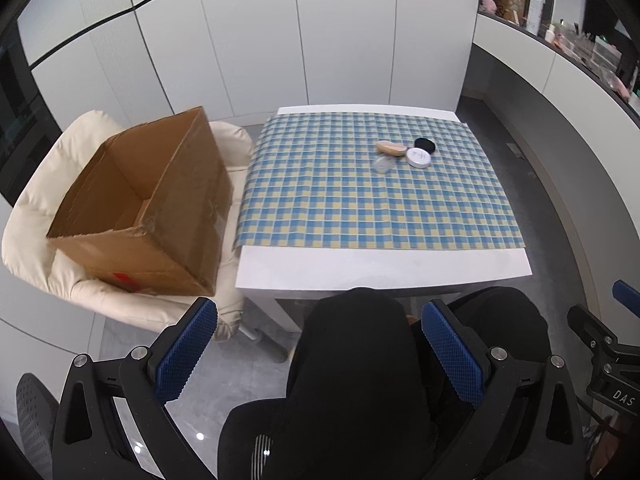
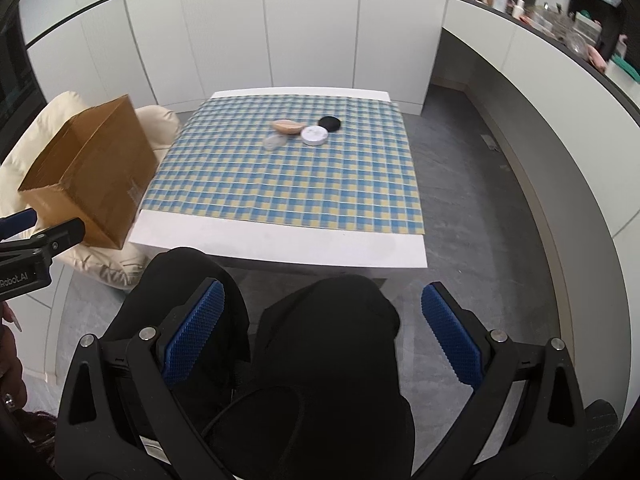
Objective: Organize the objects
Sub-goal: 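Move both open tools from the box toward the checked table, then lower the right tool over the white round compact while the left tool approaches the clear case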
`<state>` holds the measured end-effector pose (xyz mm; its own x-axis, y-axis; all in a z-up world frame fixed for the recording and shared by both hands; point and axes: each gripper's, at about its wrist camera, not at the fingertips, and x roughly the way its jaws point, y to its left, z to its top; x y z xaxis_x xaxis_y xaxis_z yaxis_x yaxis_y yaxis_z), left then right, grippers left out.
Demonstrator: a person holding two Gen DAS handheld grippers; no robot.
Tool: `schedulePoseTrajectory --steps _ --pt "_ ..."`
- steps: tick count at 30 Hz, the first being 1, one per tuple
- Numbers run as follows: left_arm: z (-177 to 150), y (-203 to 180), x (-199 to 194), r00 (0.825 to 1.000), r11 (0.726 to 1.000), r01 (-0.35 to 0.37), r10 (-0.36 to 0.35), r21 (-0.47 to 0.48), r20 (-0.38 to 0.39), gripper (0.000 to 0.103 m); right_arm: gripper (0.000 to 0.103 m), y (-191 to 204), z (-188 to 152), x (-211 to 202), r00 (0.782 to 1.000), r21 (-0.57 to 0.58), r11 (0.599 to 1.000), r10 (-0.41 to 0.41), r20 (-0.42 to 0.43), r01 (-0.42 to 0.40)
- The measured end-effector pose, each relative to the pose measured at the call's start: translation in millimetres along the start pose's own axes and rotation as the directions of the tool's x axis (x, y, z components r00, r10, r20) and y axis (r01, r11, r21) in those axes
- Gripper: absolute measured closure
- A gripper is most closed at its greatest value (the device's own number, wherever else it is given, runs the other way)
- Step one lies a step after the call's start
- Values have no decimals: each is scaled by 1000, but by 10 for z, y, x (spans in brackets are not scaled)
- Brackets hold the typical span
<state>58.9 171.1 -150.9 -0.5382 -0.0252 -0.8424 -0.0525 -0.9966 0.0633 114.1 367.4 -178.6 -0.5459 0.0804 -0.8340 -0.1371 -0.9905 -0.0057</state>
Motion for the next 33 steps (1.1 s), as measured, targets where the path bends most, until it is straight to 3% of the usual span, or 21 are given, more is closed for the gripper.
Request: schedulePoseTrajectory --steps 12,24,33 --pt "254 -139 160 1000 1000 1 -1 19 23 1 2 -162 117 263 1000 60 998 7 -27 -6" --pt "505 -246 707 1000 1000 -9 9 21 -3 1 2 -205 401 774 998 106 994 -5 -59 11" --pt "886 -240 1220 1000 1000 -26 26 0 2 1 2 -195 729 1367 996 96 995 -28 -87 37"
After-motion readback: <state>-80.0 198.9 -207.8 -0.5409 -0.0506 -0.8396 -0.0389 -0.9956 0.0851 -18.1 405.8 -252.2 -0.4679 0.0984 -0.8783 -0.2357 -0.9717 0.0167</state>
